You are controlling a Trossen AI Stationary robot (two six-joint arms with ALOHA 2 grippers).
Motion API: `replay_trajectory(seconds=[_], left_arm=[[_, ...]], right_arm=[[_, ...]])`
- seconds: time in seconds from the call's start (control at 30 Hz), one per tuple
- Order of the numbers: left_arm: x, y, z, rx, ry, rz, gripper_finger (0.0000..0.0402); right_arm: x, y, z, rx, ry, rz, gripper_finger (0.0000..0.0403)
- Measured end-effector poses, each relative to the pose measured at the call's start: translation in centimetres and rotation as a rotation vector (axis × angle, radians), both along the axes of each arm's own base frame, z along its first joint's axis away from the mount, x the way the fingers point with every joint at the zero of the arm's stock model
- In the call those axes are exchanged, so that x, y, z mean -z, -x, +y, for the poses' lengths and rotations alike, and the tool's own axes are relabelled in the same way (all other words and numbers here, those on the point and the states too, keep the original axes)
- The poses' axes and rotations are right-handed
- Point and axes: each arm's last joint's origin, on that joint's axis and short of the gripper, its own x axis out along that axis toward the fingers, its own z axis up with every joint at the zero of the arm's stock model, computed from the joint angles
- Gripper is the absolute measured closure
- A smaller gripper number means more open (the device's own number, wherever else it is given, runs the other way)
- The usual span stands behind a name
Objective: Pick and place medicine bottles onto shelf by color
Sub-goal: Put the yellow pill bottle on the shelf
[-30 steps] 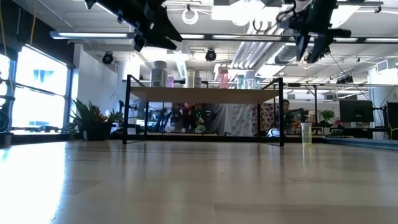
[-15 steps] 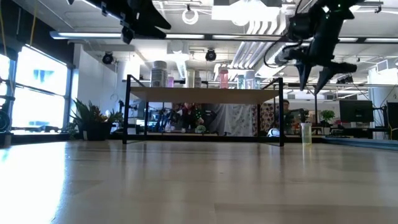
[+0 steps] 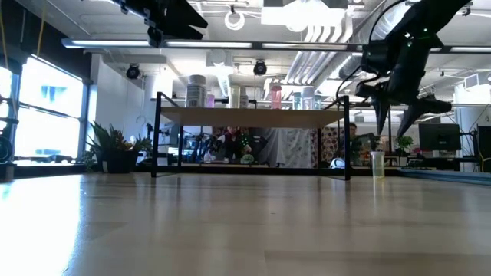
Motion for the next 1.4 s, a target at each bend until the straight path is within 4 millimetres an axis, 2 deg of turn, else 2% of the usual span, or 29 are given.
replay_trajectory(seconds=[0.33, 0.77, 1.4], left_arm=[[0.0, 0.0, 0.0, 0.000, 0.002, -0.001, 0.0220], [0.0, 0.0, 0.0, -0.001, 0.002, 0.000, 0.0220], [0.1, 0.0, 0.0, 0.000, 0.005, 0.006, 0.0220]], right_arm=[[2.0, -0.2, -0.2, 0.064, 0.034, -0.051, 0.0226], [2.7, -2.0, 0.1, 0.011, 0.111, 0.017, 0.0226], [4.3, -2.8, -0.3, -0.023, 0.072, 0.085, 0.0226]])
